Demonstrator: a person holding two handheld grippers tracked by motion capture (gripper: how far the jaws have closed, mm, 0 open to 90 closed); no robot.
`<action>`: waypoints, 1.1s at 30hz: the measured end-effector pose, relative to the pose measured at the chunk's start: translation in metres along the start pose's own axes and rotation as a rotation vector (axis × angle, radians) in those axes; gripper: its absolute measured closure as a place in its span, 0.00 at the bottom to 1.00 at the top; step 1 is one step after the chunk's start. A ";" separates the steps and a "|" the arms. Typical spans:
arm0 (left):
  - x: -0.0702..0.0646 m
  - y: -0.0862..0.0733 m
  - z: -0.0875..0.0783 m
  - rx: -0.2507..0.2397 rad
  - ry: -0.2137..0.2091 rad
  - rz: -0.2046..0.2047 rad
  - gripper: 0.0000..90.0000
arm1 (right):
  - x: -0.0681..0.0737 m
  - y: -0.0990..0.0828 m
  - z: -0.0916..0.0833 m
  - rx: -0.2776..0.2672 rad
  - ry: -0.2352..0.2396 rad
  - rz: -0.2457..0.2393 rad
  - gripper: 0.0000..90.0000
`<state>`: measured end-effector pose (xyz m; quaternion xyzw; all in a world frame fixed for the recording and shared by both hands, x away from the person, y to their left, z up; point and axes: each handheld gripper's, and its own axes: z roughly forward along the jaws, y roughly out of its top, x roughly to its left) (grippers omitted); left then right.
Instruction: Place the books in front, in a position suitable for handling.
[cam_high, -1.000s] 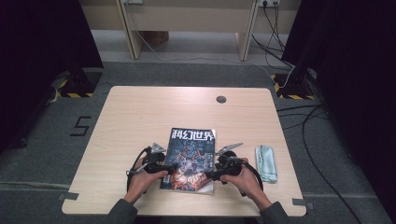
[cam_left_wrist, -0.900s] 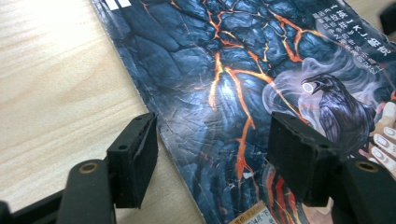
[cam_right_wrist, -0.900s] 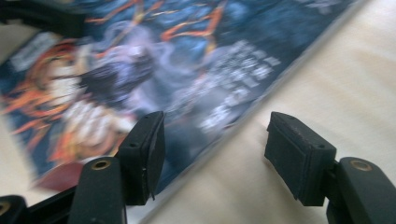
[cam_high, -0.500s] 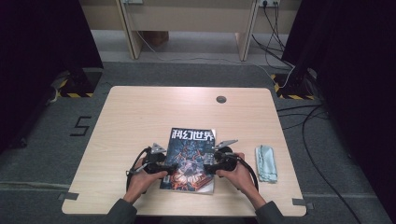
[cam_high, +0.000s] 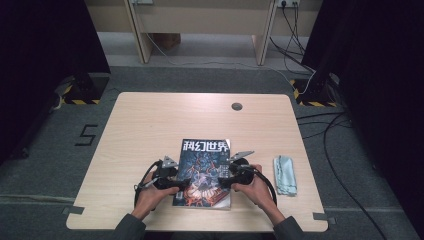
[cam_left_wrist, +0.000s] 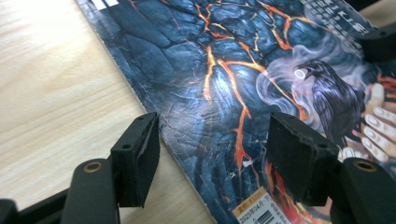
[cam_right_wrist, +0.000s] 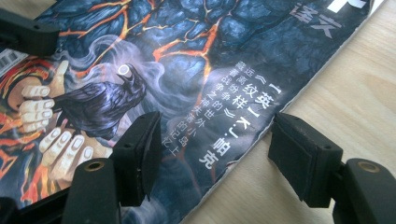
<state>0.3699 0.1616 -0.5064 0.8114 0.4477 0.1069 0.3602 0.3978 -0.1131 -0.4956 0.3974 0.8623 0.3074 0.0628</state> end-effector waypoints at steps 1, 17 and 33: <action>0.000 0.001 0.000 0.002 -0.003 -0.001 0.38 | -0.002 0.000 0.000 0.001 0.000 0.002 0.39; -0.003 0.000 0.002 -0.008 -0.033 -0.001 0.39 | -0.009 -0.002 -0.003 -0.010 -0.008 0.012 0.40; -0.005 0.002 0.002 -0.060 -0.070 -0.024 0.34 | -0.032 0.001 -0.040 -0.101 -0.064 0.037 0.43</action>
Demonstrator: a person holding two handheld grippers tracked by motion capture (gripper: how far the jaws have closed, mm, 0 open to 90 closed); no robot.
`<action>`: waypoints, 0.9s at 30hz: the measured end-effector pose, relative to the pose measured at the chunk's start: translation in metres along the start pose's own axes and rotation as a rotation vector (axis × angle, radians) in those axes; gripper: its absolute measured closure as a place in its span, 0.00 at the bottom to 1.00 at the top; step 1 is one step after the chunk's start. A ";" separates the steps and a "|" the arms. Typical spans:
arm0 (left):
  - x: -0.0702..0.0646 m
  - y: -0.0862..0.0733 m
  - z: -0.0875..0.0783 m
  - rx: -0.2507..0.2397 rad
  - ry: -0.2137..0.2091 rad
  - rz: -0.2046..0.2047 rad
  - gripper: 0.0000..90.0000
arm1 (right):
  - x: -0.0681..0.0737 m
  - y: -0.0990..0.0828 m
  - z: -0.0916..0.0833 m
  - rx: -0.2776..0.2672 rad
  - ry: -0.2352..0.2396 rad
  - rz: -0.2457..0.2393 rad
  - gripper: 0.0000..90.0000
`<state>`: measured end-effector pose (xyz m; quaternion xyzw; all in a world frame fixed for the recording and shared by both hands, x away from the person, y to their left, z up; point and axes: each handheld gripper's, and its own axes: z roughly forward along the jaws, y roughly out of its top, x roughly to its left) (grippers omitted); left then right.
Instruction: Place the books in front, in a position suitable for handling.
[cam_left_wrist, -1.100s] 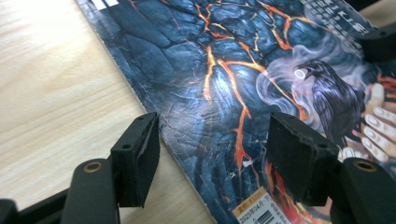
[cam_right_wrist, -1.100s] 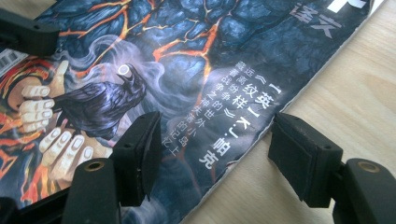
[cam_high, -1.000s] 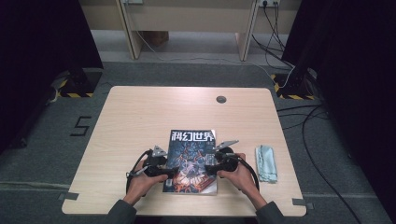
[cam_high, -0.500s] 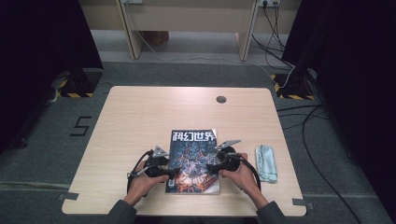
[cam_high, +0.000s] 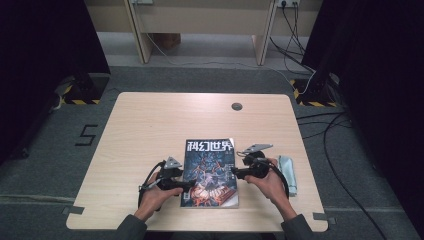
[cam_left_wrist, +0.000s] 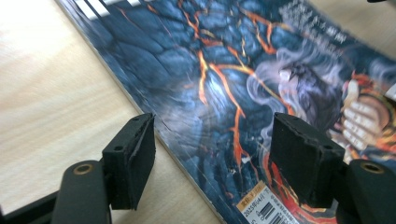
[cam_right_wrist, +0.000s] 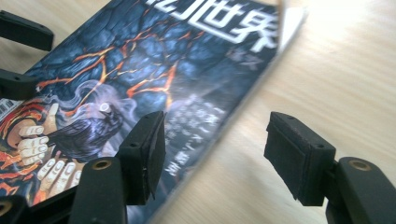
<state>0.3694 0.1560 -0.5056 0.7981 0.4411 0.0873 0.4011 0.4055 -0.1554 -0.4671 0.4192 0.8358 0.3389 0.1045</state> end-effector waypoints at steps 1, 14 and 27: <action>0.001 0.001 -0.003 -0.010 0.002 -0.004 0.33 | -0.003 0.000 -0.004 -0.001 -0.008 0.000 0.43; 0.017 -0.015 -0.031 -0.016 0.052 -0.003 0.29 | -0.036 -0.012 -0.051 -0.060 -0.103 0.074 0.36; 0.025 -0.032 -0.040 0.037 0.086 0.017 0.26 | -0.073 -0.046 -0.081 -0.036 -0.228 0.152 0.33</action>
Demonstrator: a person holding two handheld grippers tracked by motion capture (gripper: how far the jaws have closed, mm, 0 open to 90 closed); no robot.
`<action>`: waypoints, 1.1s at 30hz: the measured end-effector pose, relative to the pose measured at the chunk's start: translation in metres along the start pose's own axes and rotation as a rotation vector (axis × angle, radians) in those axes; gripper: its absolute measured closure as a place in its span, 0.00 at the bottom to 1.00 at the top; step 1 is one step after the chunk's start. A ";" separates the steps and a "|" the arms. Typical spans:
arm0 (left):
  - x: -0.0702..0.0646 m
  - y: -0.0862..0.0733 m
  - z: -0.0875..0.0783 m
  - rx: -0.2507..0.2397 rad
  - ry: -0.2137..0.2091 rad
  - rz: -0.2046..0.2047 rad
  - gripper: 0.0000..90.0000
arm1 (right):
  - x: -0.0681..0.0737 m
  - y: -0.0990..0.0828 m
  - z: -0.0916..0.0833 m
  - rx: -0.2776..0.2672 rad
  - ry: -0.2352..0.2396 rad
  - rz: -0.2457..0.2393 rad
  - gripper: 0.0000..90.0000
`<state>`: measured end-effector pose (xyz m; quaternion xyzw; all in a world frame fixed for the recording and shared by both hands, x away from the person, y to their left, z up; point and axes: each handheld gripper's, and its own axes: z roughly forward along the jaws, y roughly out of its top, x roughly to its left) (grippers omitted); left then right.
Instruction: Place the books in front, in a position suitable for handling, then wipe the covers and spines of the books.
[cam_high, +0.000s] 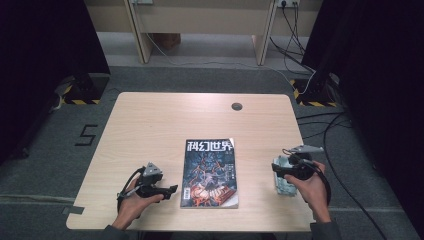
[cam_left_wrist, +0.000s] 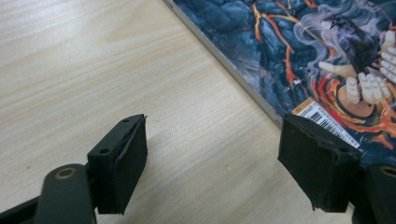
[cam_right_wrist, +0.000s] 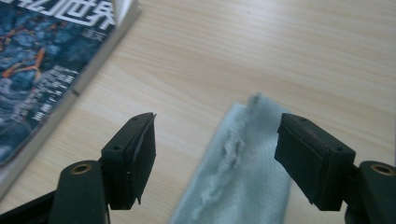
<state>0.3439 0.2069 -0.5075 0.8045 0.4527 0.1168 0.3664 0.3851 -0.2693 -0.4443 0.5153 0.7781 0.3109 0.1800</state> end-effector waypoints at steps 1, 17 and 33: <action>0.000 0.000 0.000 0.000 0.000 0.000 0.26 | -0.003 -0.002 0.000 0.005 -0.001 0.010 0.33; -0.007 -0.007 0.001 0.034 0.051 0.076 0.22 | -0.035 -0.027 0.001 0.040 -0.053 0.094 0.50; -0.006 -0.005 0.001 0.026 0.055 0.053 0.23 | -0.031 -0.037 0.017 0.104 -0.026 0.108 0.49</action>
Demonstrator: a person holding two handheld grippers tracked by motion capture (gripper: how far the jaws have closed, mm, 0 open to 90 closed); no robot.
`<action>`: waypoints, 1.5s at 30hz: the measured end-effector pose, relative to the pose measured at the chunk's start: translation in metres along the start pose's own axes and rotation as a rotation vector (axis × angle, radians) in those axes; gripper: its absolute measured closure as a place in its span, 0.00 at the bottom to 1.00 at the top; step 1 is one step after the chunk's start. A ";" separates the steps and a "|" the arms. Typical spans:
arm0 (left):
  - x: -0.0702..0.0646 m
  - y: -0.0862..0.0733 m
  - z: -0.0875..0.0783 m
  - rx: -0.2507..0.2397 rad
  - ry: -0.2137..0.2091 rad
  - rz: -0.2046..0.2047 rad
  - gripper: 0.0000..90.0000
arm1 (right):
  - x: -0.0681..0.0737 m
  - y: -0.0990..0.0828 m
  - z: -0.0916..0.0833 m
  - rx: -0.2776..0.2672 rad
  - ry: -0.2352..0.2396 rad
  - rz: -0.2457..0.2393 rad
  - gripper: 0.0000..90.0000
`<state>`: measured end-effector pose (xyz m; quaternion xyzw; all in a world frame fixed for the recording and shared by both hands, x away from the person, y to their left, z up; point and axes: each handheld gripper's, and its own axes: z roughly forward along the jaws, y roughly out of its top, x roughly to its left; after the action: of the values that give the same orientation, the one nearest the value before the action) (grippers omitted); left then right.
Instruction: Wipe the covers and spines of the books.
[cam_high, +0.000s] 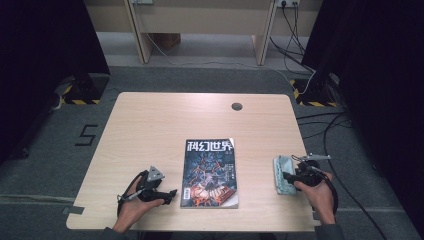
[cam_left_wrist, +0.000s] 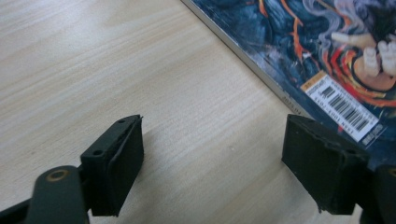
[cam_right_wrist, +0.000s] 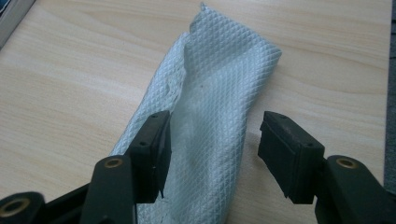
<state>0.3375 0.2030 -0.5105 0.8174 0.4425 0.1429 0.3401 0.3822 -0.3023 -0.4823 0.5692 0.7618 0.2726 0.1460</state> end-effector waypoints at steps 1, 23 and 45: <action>0.000 0.000 0.000 -0.012 -0.014 -0.024 0.23 | 0.000 0.000 0.001 0.002 0.001 -0.006 0.49; -0.031 0.017 0.023 -0.063 -0.116 0.009 0.29 | 0.008 0.002 0.011 -0.062 0.053 -0.063 0.93; -0.065 0.022 0.029 -0.063 -0.153 0.040 0.40 | 0.063 0.048 -0.028 -0.233 0.145 -0.211 0.94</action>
<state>0.3303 0.1292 -0.5126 0.8235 0.3940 0.1008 0.3955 0.3862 -0.2401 -0.4263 0.4441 0.7892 0.3826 0.1832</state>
